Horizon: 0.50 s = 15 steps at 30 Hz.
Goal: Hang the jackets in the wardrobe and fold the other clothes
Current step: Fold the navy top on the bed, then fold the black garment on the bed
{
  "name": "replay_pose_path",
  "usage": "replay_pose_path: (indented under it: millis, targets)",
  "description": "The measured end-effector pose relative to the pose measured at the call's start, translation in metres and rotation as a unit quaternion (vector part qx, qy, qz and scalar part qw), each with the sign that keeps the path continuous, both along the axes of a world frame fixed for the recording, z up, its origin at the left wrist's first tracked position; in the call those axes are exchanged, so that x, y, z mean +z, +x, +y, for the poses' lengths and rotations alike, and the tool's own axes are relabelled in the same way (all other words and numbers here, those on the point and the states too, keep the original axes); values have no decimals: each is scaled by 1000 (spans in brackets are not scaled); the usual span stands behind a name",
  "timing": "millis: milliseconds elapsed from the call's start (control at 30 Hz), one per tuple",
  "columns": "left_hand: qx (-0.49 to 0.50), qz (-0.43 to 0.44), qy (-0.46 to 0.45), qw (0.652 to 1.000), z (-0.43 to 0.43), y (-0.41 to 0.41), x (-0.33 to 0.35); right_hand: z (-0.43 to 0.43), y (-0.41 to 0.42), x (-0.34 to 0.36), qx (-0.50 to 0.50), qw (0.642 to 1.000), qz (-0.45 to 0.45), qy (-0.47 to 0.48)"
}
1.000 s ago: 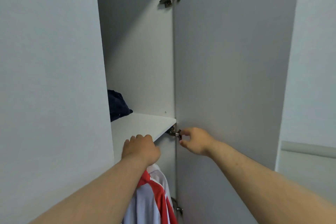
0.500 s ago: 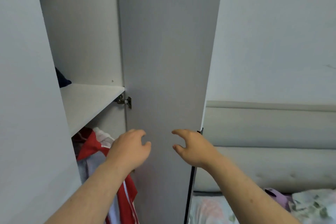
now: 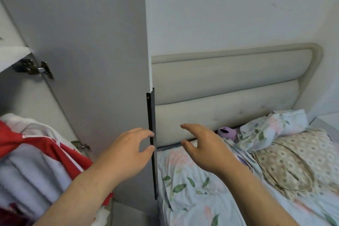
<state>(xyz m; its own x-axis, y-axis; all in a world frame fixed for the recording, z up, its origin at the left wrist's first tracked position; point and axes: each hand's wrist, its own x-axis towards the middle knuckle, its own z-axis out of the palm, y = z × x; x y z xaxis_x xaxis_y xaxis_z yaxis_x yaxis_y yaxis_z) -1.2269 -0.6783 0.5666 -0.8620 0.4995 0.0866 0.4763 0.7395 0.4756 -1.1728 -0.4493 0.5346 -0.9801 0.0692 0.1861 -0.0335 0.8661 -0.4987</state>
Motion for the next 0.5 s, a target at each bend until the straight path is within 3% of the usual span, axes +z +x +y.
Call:
replay_pose_path:
  millis: [267, 500]
  targets:
    - [-114, -32, -11, 993, 72, -35, -30, 65, 9, -52, -112, 989, -72, -60]
    - [-182, -37, -45, 981, 119, -71, -46, 113, 20, -81, -173, 972, -150, -56]
